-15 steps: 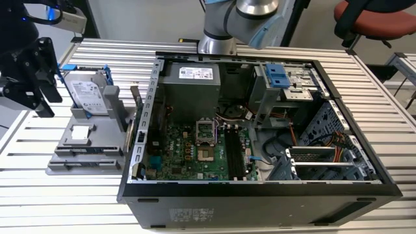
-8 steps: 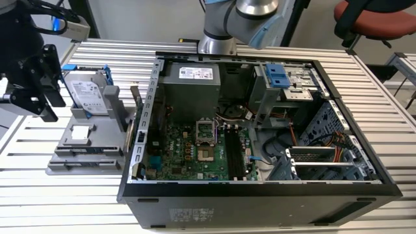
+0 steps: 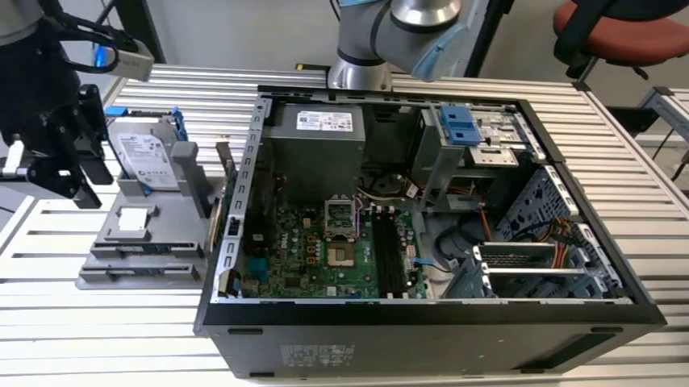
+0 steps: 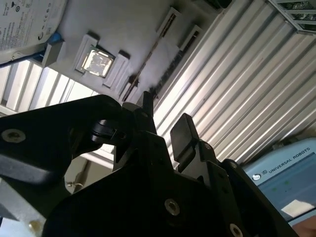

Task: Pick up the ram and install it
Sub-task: 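Pick up the ram and move it above insertion slot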

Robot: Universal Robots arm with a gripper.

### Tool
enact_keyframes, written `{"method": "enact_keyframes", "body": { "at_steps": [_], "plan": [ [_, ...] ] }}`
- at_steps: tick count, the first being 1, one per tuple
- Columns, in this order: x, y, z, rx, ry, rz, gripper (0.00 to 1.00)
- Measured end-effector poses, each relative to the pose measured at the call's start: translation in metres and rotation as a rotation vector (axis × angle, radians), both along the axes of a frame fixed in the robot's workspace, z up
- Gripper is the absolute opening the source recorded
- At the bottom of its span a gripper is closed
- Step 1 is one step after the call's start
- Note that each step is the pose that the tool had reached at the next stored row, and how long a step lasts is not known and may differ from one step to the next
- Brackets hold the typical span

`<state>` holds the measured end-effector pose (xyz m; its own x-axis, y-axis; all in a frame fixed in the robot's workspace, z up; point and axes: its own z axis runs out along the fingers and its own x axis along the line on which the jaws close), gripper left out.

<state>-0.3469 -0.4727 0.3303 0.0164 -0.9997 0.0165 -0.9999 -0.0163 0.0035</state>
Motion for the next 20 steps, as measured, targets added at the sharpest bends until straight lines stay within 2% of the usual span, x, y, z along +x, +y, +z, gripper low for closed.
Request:
{"method": "enact_keyframes", "body": {
  "at_steps": [9, 13, 16, 18, 19, 20],
  "plan": [
    [0.0000, 0.0001, -0.0165, 0.0000, 0.0005, -0.067, 1.00],
    [0.0002, 0.0001, -0.0238, 0.0000, 0.0005, -0.079, 1.00],
    [0.0003, 0.0000, -0.0289, -0.0042, 0.0005, -0.083, 1.00],
    [0.0002, 0.0001, -0.0325, -0.0044, 0.0005, -0.082, 1.00],
    [0.0002, 0.0001, -0.0332, -0.0011, 0.0008, -0.081, 1.00],
    [0.0001, 0.0001, -0.0336, 0.0055, 0.0012, -0.080, 1.00]
  ]
}}
